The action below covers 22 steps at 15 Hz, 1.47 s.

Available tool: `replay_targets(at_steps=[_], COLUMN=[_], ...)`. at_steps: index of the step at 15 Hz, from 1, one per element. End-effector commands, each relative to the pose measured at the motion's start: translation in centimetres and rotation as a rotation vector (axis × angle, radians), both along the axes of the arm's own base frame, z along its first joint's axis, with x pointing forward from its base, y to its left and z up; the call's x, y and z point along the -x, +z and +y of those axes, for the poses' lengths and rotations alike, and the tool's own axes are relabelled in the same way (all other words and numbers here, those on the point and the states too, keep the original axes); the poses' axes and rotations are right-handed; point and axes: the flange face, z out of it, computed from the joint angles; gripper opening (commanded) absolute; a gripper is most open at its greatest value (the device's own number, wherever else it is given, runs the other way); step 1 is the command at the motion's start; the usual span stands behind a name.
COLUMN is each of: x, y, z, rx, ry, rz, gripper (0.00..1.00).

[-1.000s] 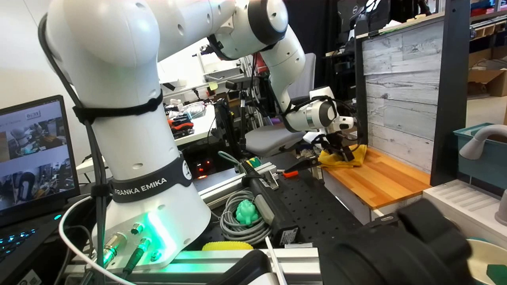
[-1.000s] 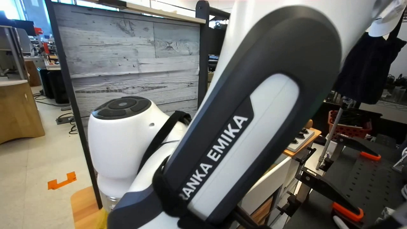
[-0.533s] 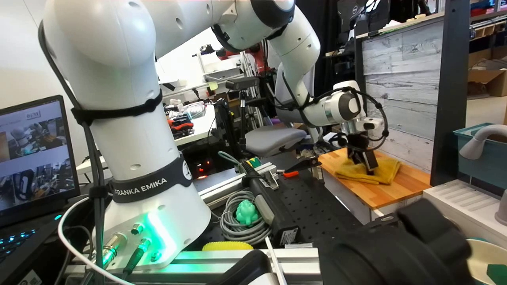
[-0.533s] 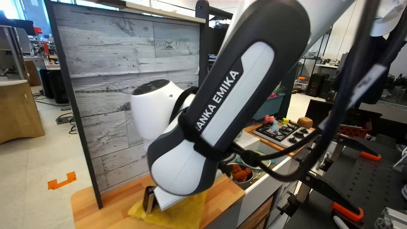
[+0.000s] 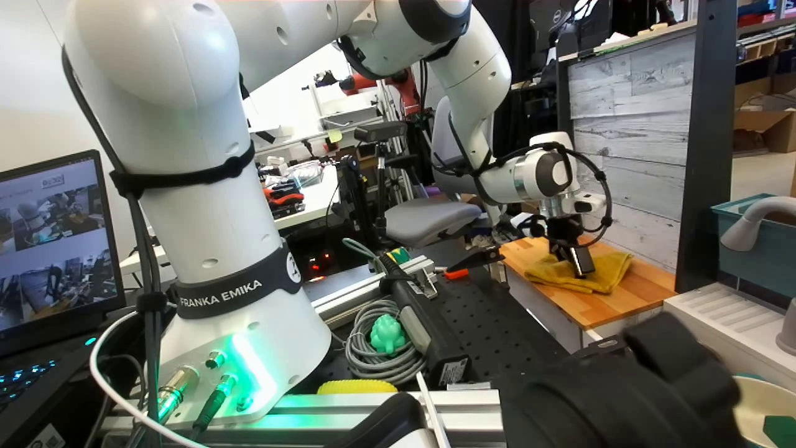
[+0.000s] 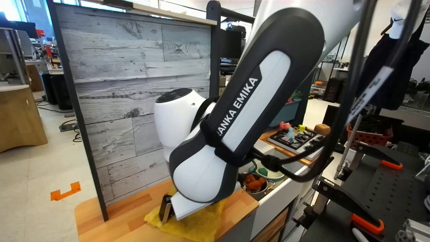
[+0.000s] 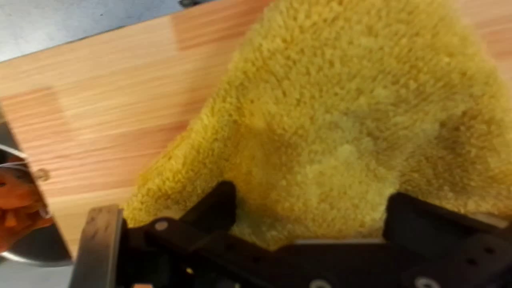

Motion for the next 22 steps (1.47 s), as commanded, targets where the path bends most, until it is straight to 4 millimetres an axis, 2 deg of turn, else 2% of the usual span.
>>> replay_targets(at_steps=[1,3,4,6,11,13,14,15,17,20,22], x=[4.4,5.3,5.1,4.2,1.4,0.5,0.3,0.4,1.2,3.2,4.4], y=[-3.4,-3.2,-2.9,-2.2,-1.0,-1.7,-2.2,-2.6,-2.6,-1.3,-0.8], z=[7.0,8.8,8.5,5.5,-5.5,-7.6,-7.5,-6.5,-2.8,4.8,8.8], rx=[-0.123,-0.141,-0.127,-0.082,0.052,0.067,0.066,0.045,-0.008,-0.149,-0.213], ry=[0.066,0.081,0.07,0.027,-0.133,-0.155,-0.139,-0.118,-0.059,0.007,0.034], rz=[0.005,0.018,0.01,0.007,-0.01,-0.005,-0.014,-0.025,-0.05,-0.116,-0.131], gripper=[1.0,1.0,1.0,1.0,1.0,1.0,1.0,1.0,1.0,1.0,1.0])
